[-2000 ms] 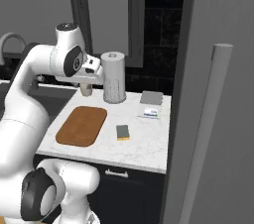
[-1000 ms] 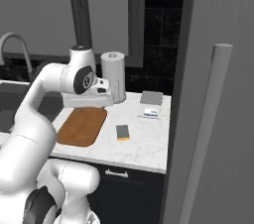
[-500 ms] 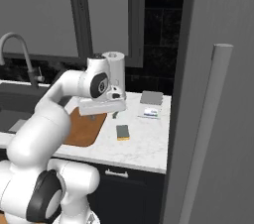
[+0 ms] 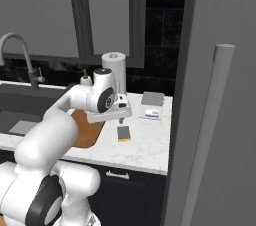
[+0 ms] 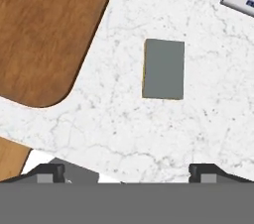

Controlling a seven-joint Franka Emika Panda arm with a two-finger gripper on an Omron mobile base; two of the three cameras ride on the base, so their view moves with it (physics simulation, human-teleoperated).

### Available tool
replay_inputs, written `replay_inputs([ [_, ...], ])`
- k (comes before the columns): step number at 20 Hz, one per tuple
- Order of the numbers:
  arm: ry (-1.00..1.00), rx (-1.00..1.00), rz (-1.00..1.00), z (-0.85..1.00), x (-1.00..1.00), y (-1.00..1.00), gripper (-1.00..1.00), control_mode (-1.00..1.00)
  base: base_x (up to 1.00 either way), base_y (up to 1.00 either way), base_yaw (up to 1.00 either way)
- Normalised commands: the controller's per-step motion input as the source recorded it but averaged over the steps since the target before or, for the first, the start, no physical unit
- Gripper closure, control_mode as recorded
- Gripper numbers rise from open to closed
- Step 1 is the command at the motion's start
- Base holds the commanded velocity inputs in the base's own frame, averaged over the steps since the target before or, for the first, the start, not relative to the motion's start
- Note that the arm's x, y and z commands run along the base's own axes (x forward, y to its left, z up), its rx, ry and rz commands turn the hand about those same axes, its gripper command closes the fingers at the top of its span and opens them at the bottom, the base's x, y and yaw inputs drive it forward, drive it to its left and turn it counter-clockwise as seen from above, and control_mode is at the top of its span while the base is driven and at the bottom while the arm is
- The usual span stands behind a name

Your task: Pick up the sponge from the counter and clean the cutting board by briefly scrubbing or pressing down on the cutting board. Once finished, release the sponge.

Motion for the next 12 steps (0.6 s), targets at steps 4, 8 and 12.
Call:
replay_inputs([
  [4,-0.03,0.00,0.00,-0.31,0.23,-0.03,-1.00,-1.00,0.00,0.00,0.00],
  [8,0.00,0.00,0.00,-0.15,0.22,-0.08,-1.00,-1.00,0.00,0.00,0.00],
  [12,0.00,0.00,0.00,-0.10,0.35,-0.12,-1.00,-1.00,0.00,0.00,0.00],
])
